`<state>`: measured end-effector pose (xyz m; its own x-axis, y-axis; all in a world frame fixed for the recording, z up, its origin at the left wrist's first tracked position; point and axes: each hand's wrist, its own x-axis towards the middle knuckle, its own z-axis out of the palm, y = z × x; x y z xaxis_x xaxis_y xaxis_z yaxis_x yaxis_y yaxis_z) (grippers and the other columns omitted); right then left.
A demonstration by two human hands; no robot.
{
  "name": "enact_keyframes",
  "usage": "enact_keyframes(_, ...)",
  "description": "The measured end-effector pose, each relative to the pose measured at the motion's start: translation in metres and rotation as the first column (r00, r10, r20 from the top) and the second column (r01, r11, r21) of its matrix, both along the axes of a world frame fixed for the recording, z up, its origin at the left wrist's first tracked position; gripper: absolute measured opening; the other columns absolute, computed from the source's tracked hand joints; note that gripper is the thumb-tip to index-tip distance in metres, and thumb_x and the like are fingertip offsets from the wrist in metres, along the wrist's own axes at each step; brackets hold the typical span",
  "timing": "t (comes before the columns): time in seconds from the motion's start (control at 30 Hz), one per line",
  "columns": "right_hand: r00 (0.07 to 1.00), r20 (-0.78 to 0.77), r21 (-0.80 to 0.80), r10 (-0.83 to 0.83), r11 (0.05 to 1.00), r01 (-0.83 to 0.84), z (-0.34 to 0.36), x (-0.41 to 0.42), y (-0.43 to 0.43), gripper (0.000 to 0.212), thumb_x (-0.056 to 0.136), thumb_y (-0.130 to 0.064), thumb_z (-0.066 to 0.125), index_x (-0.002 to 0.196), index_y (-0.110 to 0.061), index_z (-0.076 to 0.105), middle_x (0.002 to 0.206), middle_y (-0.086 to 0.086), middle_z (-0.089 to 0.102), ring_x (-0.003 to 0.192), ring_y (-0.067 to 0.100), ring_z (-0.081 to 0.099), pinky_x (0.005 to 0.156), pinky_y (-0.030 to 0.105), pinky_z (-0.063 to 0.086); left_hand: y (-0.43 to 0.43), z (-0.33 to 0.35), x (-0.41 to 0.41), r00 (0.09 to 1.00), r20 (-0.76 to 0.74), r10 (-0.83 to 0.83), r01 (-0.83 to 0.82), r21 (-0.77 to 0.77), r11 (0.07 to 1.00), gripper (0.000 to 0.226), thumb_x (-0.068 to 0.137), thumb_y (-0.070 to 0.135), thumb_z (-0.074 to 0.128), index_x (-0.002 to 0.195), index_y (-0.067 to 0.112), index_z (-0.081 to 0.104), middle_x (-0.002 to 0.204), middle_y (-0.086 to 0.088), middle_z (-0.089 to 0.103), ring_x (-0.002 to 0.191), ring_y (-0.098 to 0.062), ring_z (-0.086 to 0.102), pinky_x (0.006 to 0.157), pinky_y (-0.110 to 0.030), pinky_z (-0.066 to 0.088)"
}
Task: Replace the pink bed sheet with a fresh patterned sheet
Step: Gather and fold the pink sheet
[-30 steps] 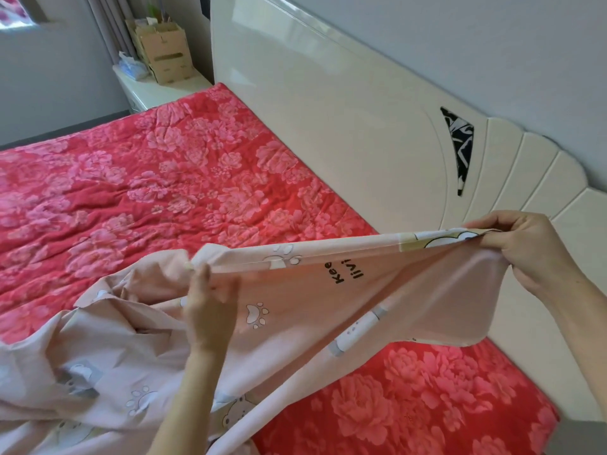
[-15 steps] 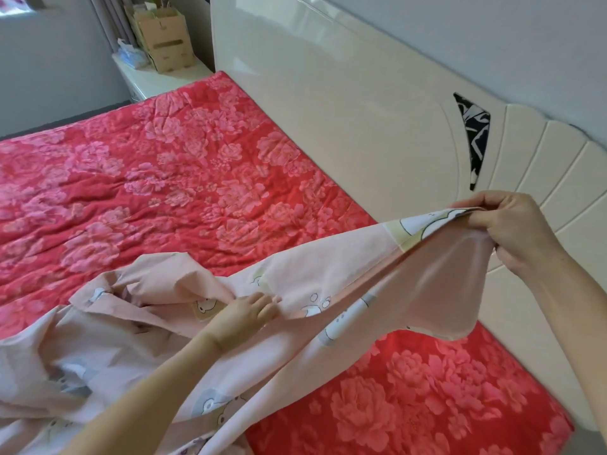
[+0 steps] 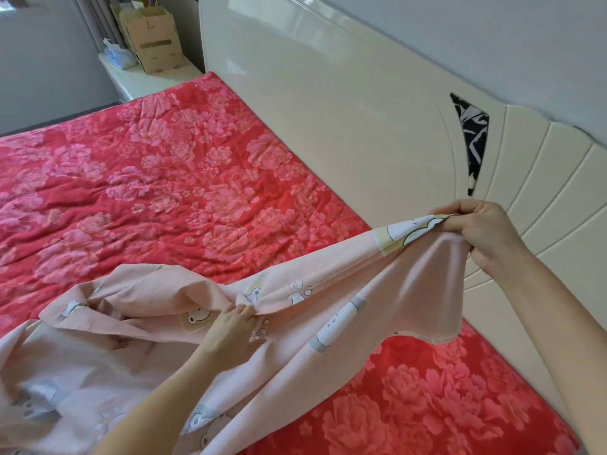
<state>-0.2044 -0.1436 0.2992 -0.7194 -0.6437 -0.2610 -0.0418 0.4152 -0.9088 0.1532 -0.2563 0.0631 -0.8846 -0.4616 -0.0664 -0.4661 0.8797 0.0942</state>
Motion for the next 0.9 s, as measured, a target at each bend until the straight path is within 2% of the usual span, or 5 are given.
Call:
enact_keyframes(0.13,1.000,-0.009,-0.006,0.007,1.000,-0.007,-0.006,-0.002,-0.001,0.029,0.070,0.016,0.061,0.071,-0.012,0.069,0.056,-0.004,0.067,0.053,0.006,0.062,0.052,0.013,0.049,0.019,-0.020,-0.029,0.987,0.110,0.116,-0.114,-0.021,0.993,0.035,0.039,0.035,0.088,0.059,0.013,0.070,0.072,-0.003,0.059,0.064,-0.025,0.053,0.069,-0.034,0.029)
enact_keyframes(0.2,0.999,-0.028,-0.006,0.021,1.000,-0.021,-0.006,-0.003,0.001,0.029,0.070,0.016,0.062,0.070,-0.012,0.069,0.057,-0.003,0.068,0.054,0.007,0.062,0.053,0.014,0.049,0.021,-0.031,-0.035,0.990,-0.008,0.140,-0.140,-0.145,0.979,0.006,0.054,0.014,0.073,0.057,0.009,0.071,0.077,-0.008,0.060,0.071,-0.027,0.044,0.070,-0.037,0.030)
enact_keyframes(0.33,0.999,-0.030,-0.039,0.045,0.998,-0.047,-0.002,-0.006,0.009,0.029,0.070,0.018,0.060,0.071,-0.009,0.068,0.057,-0.002,0.068,0.054,0.007,0.062,0.053,0.013,0.049,0.014,-0.050,-0.034,0.980,-0.081,0.183,-0.195,-0.177,0.965,0.032,0.064,0.003,0.040,0.061,0.005,0.072,0.080,-0.008,0.056,0.070,-0.026,0.042,0.071,-0.039,0.031)
enact_keyframes(0.6,0.989,-0.135,0.073,-0.056,0.995,0.067,-0.011,-0.010,0.058,0.037,0.072,0.020,0.055,0.069,-0.014,0.069,0.054,-0.007,0.067,0.055,0.007,0.061,0.055,0.016,0.049,-0.036,0.069,0.051,0.865,-0.464,0.192,-0.143,0.139,0.980,0.027,0.071,0.023,0.046,0.055,0.009,0.063,0.061,-0.001,0.060,0.060,-0.017,0.053,0.049,-0.019,0.029)
enact_keyframes(0.9,0.911,0.061,0.244,0.409,0.879,-0.411,0.034,0.119,0.181,0.020,0.079,0.007,0.068,0.067,-0.009,0.073,0.063,0.002,0.063,0.059,0.009,0.054,0.060,0.023,0.042,-0.075,0.296,0.161,0.970,-0.098,0.224,-0.216,0.083,0.973,0.012,0.065,0.004,0.084,0.068,0.010,0.074,0.059,0.006,0.059,0.056,-0.019,0.055,0.061,-0.027,0.041)
